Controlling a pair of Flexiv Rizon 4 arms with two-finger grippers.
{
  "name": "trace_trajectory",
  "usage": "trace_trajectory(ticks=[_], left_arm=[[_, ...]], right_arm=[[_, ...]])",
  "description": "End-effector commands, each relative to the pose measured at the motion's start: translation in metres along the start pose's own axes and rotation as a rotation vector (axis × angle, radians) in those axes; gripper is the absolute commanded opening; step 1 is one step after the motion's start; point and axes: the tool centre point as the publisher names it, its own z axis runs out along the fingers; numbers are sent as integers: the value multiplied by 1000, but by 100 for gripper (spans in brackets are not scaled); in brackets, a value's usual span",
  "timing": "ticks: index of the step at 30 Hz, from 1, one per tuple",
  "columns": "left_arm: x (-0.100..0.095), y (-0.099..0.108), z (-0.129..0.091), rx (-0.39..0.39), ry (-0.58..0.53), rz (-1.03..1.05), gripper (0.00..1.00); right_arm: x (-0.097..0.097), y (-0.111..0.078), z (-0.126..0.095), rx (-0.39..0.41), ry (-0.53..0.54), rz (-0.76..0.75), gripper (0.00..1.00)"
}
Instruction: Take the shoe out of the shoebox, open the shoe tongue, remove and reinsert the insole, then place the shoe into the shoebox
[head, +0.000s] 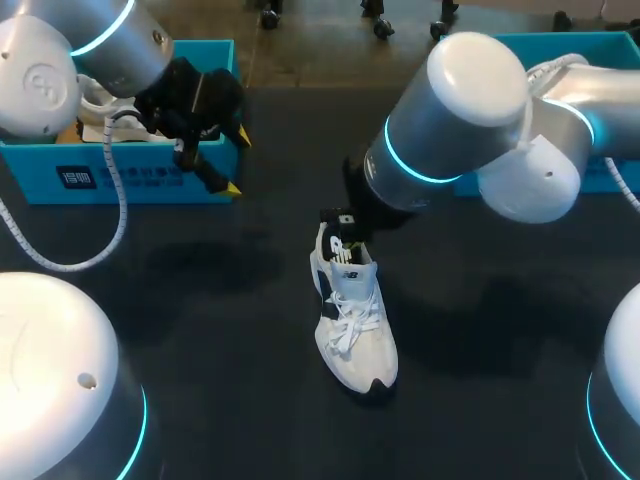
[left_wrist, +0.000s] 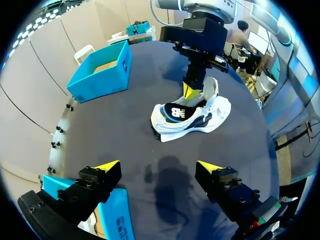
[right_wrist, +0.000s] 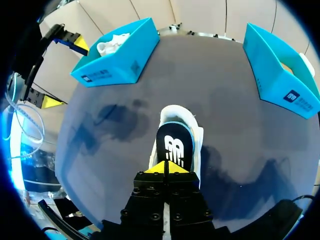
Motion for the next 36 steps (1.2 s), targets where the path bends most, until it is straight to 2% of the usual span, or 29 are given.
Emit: trace_trajectory(ticks=[1,5,13,25,36], left_arm=[[0,0,-1,-4,1,0,100],[0,0,-1,-4,1,0,100],[0,0,-1,-4,1,0,100],[0,0,-1,-4,1,0,100],[0,0,-1,-4,1,0,100]], right_arm=[[-2,-3,8,16,-44,-2,0],[-5,-8,15,20,-76,-5,0],[-8,-18,31,17,-51,15,0],[-5,-15,56,47,-43,13,0],[-12,-24,77,79,-47,48,0]])
